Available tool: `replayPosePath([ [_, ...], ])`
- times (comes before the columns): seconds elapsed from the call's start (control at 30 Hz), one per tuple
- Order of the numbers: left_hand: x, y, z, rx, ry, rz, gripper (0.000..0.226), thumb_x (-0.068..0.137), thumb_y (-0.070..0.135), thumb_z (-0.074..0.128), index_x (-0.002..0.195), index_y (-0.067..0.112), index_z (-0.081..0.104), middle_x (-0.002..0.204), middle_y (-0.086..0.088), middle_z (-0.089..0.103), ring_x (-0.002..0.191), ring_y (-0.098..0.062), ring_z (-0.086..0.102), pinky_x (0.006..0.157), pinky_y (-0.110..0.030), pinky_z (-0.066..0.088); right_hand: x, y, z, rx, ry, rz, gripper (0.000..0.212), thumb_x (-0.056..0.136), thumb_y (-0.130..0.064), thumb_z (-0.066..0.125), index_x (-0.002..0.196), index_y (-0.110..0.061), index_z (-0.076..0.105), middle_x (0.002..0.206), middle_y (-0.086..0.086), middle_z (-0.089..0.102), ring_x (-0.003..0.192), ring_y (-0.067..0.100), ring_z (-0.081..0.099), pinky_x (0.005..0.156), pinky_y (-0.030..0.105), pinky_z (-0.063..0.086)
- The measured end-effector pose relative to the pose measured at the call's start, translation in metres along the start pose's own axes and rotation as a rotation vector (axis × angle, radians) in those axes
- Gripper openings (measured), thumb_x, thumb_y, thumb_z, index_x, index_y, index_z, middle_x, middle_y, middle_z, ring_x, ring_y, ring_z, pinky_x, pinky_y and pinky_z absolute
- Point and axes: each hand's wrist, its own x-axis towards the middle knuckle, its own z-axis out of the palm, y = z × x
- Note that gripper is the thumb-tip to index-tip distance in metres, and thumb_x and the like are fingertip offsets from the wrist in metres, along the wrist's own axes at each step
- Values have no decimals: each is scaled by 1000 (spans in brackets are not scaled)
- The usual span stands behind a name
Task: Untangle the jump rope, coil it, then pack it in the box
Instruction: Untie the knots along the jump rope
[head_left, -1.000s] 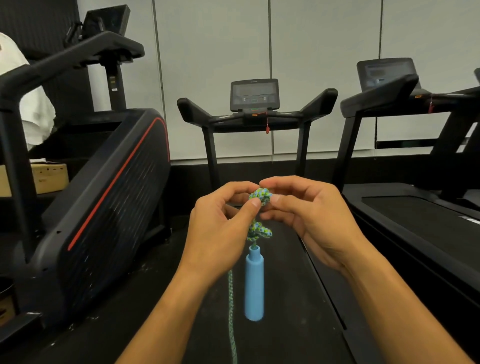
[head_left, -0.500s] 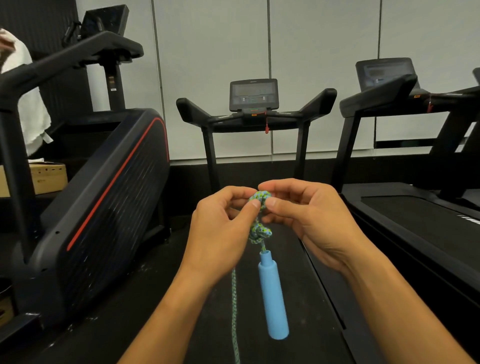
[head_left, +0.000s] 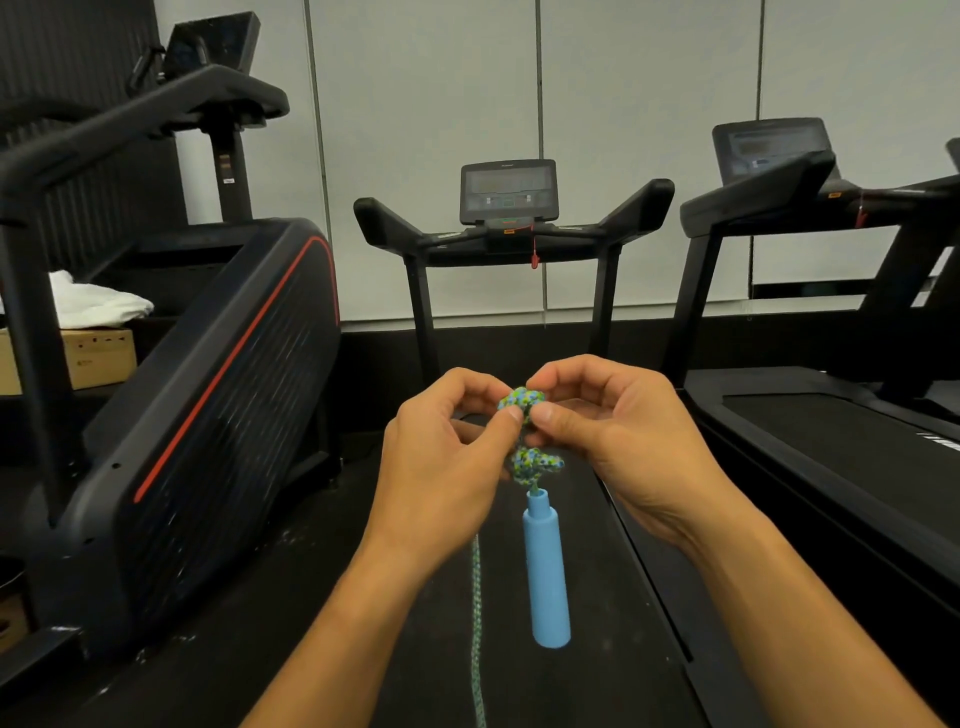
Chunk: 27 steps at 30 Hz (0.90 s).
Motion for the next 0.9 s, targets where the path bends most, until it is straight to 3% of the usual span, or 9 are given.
replayPosePath([
  [0.2, 3, -1, -1, 48, -11, 58, 11, 89, 14, 73, 96, 23, 72, 86, 3, 74, 74, -17, 73, 66, -33, 60, -1, 0, 2, -117, 8, -39, 20, 86, 7, 67, 88, -13, 65, 87, 14, 73, 76, 27, 72, 77, 39, 62],
  [0.33, 3, -4, 0, 69, 4, 51, 12, 89, 14, 74, 96, 23, 71, 89, 1, 73, 80, -21, 73, 69, -40, 63, 0, 2, 4, -176, 32, -64, 23, 86, 7, 67, 96, -13, 64, 88, 9, 70, 77, 24, 71, 74, 35, 61],
  [0.43, 2, -4, 0, 76, 16, 49, 13, 89, 13, 74, 95, 24, 70, 88, 2, 73, 79, -19, 74, 67, -36, 63, 0, 1, 6, -190, 21, -66, 27, 86, 7, 66, 104, -13, 67, 87, 5, 70, 79, 21, 71, 74, 30, 60],
  [0.6, 3, -3, 0, 93, 26, 36, 13, 87, 11, 75, 92, 21, 69, 84, 3, 74, 75, -12, 74, 66, -29, 60, 0, 1, 9, -250, 23, -79, 22, 87, 5, 67, 93, -16, 69, 83, 3, 72, 76, 15, 72, 72, 26, 59],
  [0.77, 3, -4, 4, 149, 71, 1, 11, 87, 17, 74, 91, 25, 67, 95, 2, 72, 86, -9, 73, 72, -30, 60, -1, 2, 8, -101, 31, 7, 19, 87, 8, 65, 96, -9, 68, 89, 14, 72, 73, 19, 72, 70, 27, 60],
  [0.9, 3, -3, 4, 118, 25, -58, 5, 90, 19, 71, 91, 22, 67, 85, 4, 74, 81, -8, 73, 74, -31, 59, -1, 1, 7, -87, 46, 16, 18, 87, 9, 64, 98, -5, 67, 93, 21, 70, 70, 19, 71, 68, 26, 60],
])
